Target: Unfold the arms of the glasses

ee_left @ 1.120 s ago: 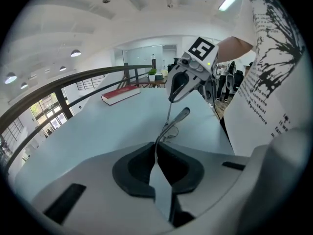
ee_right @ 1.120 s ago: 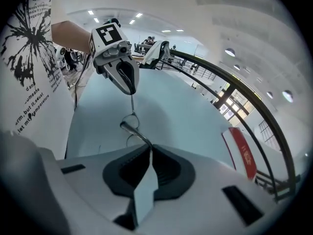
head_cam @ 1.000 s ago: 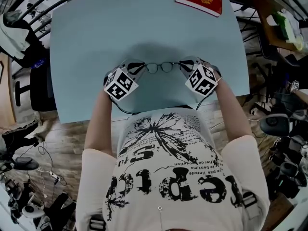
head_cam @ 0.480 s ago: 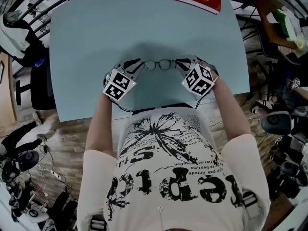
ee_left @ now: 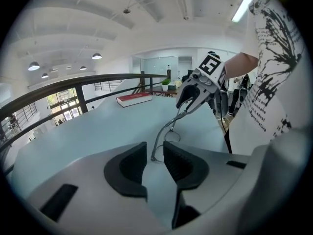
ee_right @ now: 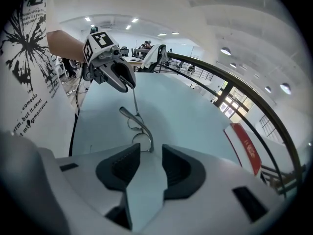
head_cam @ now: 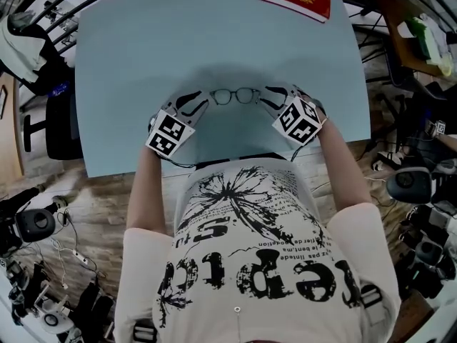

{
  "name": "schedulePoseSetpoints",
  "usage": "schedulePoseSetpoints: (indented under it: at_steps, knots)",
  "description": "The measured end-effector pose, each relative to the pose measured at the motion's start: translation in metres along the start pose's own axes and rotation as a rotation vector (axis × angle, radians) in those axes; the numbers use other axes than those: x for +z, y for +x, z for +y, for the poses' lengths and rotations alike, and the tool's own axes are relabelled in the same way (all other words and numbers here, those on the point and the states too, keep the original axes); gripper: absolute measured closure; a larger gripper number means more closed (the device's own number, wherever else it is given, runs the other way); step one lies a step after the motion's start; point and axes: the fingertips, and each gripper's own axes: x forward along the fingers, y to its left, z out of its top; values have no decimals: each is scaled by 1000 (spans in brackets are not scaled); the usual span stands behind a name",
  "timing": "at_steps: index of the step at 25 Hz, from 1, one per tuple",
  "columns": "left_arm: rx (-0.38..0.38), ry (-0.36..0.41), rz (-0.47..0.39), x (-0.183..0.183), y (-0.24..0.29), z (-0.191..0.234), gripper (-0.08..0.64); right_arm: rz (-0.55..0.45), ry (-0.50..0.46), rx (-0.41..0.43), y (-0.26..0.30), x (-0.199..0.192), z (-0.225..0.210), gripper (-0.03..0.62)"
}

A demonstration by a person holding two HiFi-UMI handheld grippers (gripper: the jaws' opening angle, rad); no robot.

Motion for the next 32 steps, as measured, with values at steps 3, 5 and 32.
schedulePoseSetpoints:
  at_steps: [3, 5, 32]
  knots:
    - [51, -18, -72, 14, -16, 6, 451, 7, 18, -35, -10, 3, -7, 472]
    - [92, -27, -136, 29, -30, 12, 478, -7, 43, -85, -20, 11, -17, 527]
    - [469, -9, -566, 198, -142, 38, 541, -747, 265, -416, -149, 169, -60, 583]
